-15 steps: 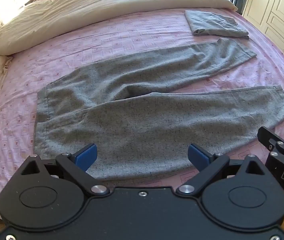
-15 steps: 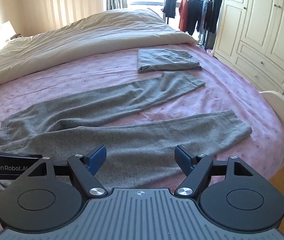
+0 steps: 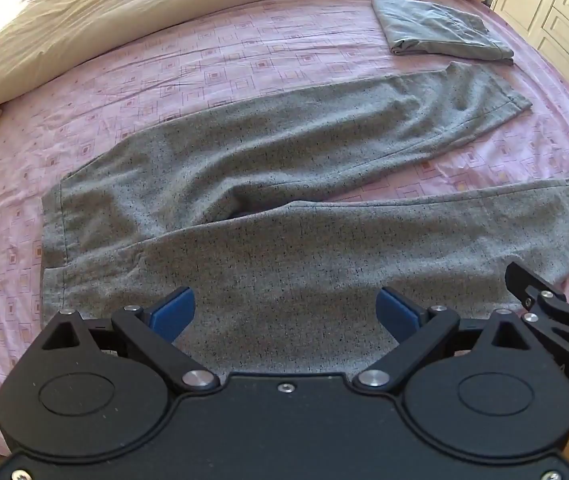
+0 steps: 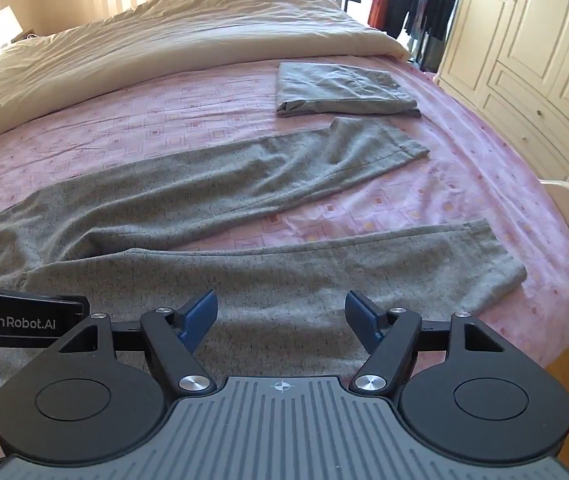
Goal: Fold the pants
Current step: 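Move the right gripper to the hem of one grey trouser leg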
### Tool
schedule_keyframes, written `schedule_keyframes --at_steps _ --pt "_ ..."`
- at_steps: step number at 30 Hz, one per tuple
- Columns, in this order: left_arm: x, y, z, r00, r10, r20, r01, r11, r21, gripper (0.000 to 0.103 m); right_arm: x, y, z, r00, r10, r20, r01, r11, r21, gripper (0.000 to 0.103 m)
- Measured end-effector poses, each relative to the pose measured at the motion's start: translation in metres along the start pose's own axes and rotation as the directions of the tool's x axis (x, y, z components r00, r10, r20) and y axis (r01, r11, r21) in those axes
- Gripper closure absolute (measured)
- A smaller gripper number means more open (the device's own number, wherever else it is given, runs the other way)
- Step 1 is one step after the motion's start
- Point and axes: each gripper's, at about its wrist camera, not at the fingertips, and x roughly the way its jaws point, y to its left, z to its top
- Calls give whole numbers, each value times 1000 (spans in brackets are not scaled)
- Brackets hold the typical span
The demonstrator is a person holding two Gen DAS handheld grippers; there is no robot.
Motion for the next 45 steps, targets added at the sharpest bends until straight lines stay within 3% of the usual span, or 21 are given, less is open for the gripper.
schedule_keyframes --at_steps 8,15,20,26,30,33,38,45 --pt "9 2 17 1000 24 -11 -24 1000 -9 6 14 -1 10 999 -19 -37 19 1000 -4 35" --pt "14 -9 17 996 83 -43 -83 997 9 6 28 -28 9 997 -25 -69 28 999 42 36" --pt "19 -29 19 993 51 -104 -53 998 -18 6 40 -55 7 997 -47 -58 47 999 12 36" --pt "24 -71 17 990 85 -116 -95 992 -86 6 63 -109 10 993 35 -116 -35 999 -1 40" --pt "27 -99 19 988 102 -117 -117 985 -129 12 81 -155 11 992 6 -128 -8 1000 -18 41" --pt "32 -118 21 985 112 -132 -131 980 -148 14 98 -193 12 990 -17 -138 15 1000 -13 49" --pt "36 -145 24 981 149 -128 -169 971 -167 16 131 -255 22 988 -35 -150 44 997 57 51" --pt "36 -166 29 974 181 -135 -205 961 -186 16 186 -303 44 986 -52 -157 58 998 33 51"
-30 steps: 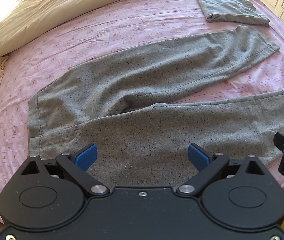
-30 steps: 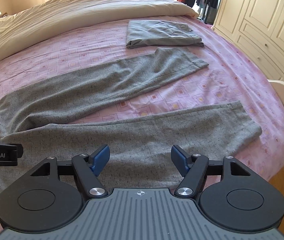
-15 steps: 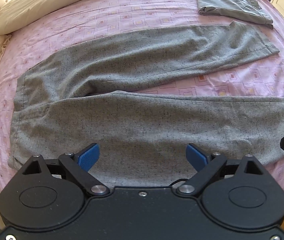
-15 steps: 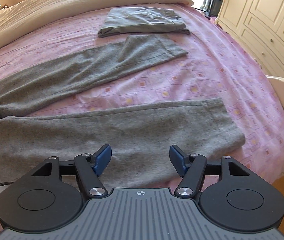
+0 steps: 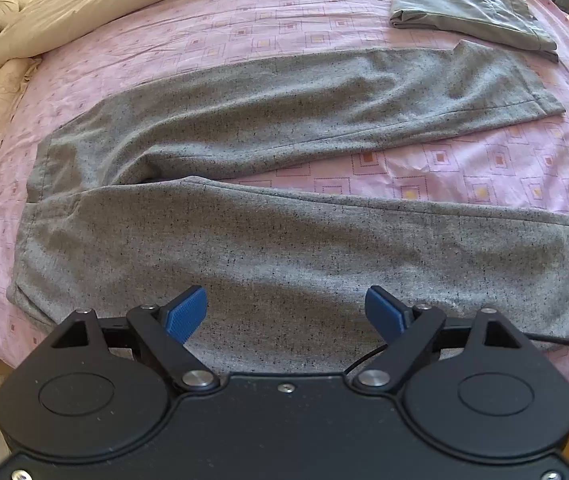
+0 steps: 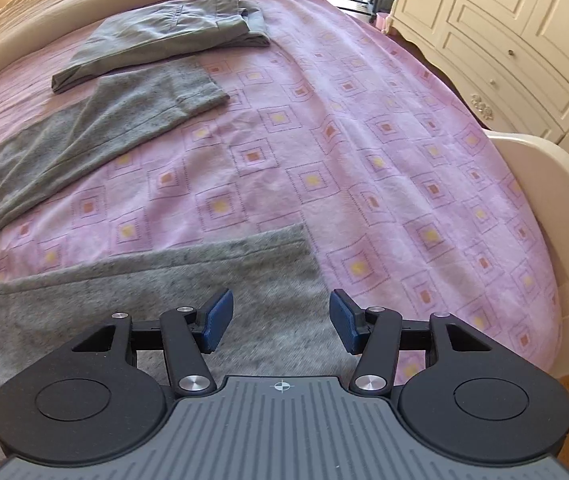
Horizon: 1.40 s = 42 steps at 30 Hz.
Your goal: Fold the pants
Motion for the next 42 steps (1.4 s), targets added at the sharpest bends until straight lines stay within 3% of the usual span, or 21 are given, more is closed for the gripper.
schedule_keyframes --at_steps 5,9,10,11,13,14,19,24,27,31,35,42 --pt "4 -7 1 1000 17 -26 -17 1000 -17 16 42 -12 13 999 8 -51 -11 999 -52 51" --pt "9 -9 3 999 28 -45 -30 999 -33 16 57 -22 16 992 87 -92 -90 996 -25 51" --pt "10 -10 4 998 30 -48 -32 999 -36 16 56 -24 17 989 114 -98 -116 993 -21 55" --pt "11 -11 5 998 31 -50 -33 999 -40 16 55 -25 17 982 158 -108 -161 987 -20 72" --pt "12 -12 6 998 30 -55 -33 998 -48 16 52 -22 19 966 216 -139 -223 974 -38 94" --pt "12 -13 7 998 28 -56 -31 998 -51 16 48 -19 21 966 217 -138 -227 972 -59 97" --pt "7 -15 13 999 23 -24 -25 998 -64 16 39 -18 44 977 201 -70 -207 975 -84 100" --pt "6 -18 13 999 18 -26 -19 999 -42 16 70 -12 52 982 139 -128 -150 986 -74 98" --pt "3 -17 10 1000 25 -9 -25 999 -29 16 46 -31 50 981 191 -28 -191 982 9 94" --pt "6 -14 8 1000 24 -12 -25 999 -26 16 12 -57 29 981 196 -2 -195 978 74 82" --pt "9 -12 6 1000 7 -25 -8 999 -41 16 -8 -75 -13 984 174 -34 -168 978 121 81" --pt "2 -17 0 1000 2 -2 -2 1000 -11 16 -2 -72 -49 969 235 -74 -207 939 274 77"
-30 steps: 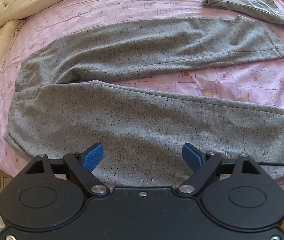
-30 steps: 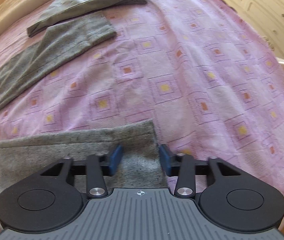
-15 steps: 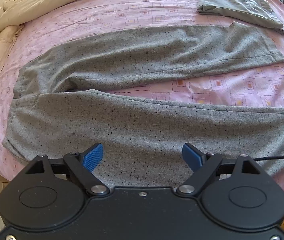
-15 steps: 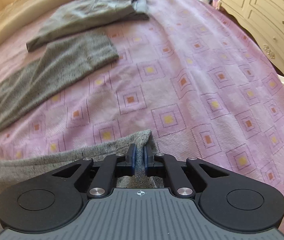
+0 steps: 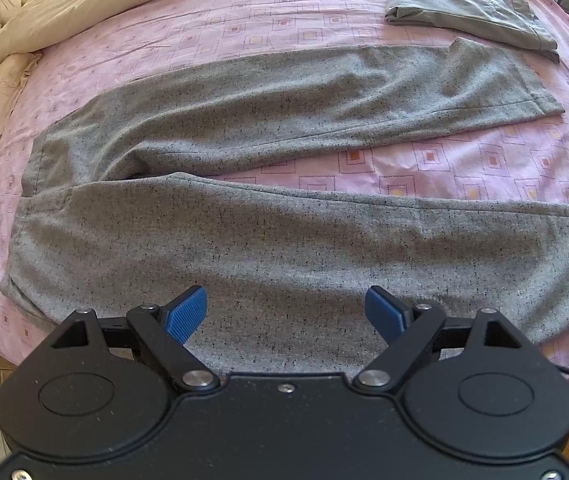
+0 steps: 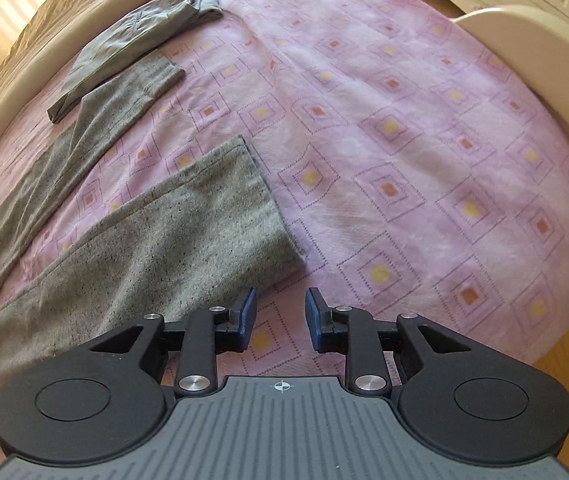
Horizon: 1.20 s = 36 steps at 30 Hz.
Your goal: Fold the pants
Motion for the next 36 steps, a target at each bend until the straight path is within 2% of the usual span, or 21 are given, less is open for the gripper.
schedule_keyframes --at_steps 5,9,11,13,15,16,17,19,20,22,26,28,30,36 --pt "-5 4 -7 1000 5 10 -5 1000 3 16 20 6 4 1000 8 20 -10 998 70 77" --pt "-3 10 -11 1000 13 0 -13 1000 -14 16 25 11 10 1000 -9 -7 10 994 107 77" --pt "-2 13 -13 1000 12 -8 -12 1000 -26 16 22 15 12 1000 -2 -11 3 996 85 102" --pt "-2 15 -15 1000 9 -11 -10 1000 -28 16 13 24 10 998 -68 15 68 997 24 103" --pt "-2 16 -16 1000 9 -8 -9 1000 -29 16 2 27 7 982 -177 62 180 982 -51 103" --pt "-2 17 -17 1000 9 -9 -9 1000 -30 16 1 23 7 976 -207 69 211 976 -61 103" --pt "-1 17 -18 1000 7 -12 -8 1000 -30 16 -2 18 7 980 -187 69 192 979 -63 101" --pt "1 17 -19 1000 1 -19 -2 1000 -29 16 -6 11 10 995 -85 54 87 995 -40 99" --pt "1 16 -19 1000 0 -23 0 1000 -26 16 -7 10 11 998 -51 48 52 998 -21 88" --pt "1 15 -20 1000 -2 -27 2 1000 -18 16 -5 12 13 998 -18 61 17 999 28 75" --pt "-4 15 -20 1000 0 -11 0 1000 -11 16 5 18 12 995 -46 92 33 990 140 68" --pt "-5 16 -20 1000 8 -8 -8 1000 -10 16 16 21 12 997 -44 59 34 988 150 67" --pt "-4 19 -20 1000 14 -14 -15 1000 -15 16 27 23 11 997 -72 2 71 987 145 67" --pt "1 30 -23 999 19 -37 -21 998 -53 16 31 23 6 997 -77 15 74 986 151 67"
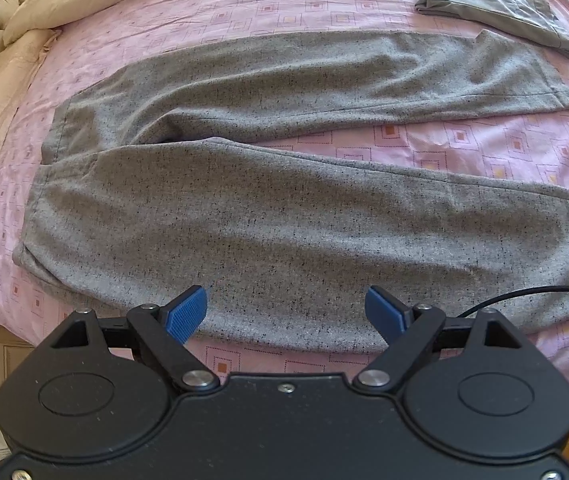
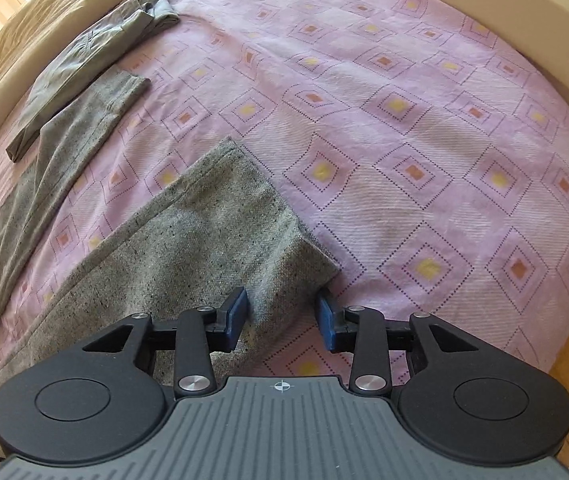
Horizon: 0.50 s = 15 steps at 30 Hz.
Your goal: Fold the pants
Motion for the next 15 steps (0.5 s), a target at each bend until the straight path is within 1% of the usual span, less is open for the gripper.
schedule_keyframes --at_steps 1,2,4,5,6,7,8,10,13,15 --pt "1 0 0 1000 0 -6 0 1000 -3 16 2 -1 2 1000 2 -23 -2 1000 -1 67" --pt "2 0 0 1000 -2 -11 2 1000 -4 16 4 0 4 999 4 -44 -4 1000 0 72" --pt "3 -1 1 1000 -9 -15 9 1000 0 16 0 1 8 998 24 -50 -25 999 -24 96" --pt "2 -2 1 1000 -12 -11 12 1000 6 16 -6 5 9 999 17 -32 -18 998 -58 96" --pt "1 -3 1 1000 -13 -4 13 1000 14 16 -12 8 9 1000 -5 -1 5 995 -102 97" --pt "0 -4 2 1000 -12 5 12 1000 20 16 -16 10 9 1000 -28 13 29 990 -135 97" --pt "-1 -4 2 1000 -11 10 10 1000 24 16 -14 10 8 999 -51 6 51 988 -143 97" --pt "0 -2 3 1000 -8 7 8 1000 29 16 -4 8 6 996 -79 -43 73 990 -121 96" --pt "0 8 4 1000 2 12 -2 1000 14 16 -9 8 8 997 -72 -35 69 995 -77 93" --pt "0 20 7 1000 8 25 -8 1000 -7 16 -18 9 9 997 -77 -27 75 995 -71 85"
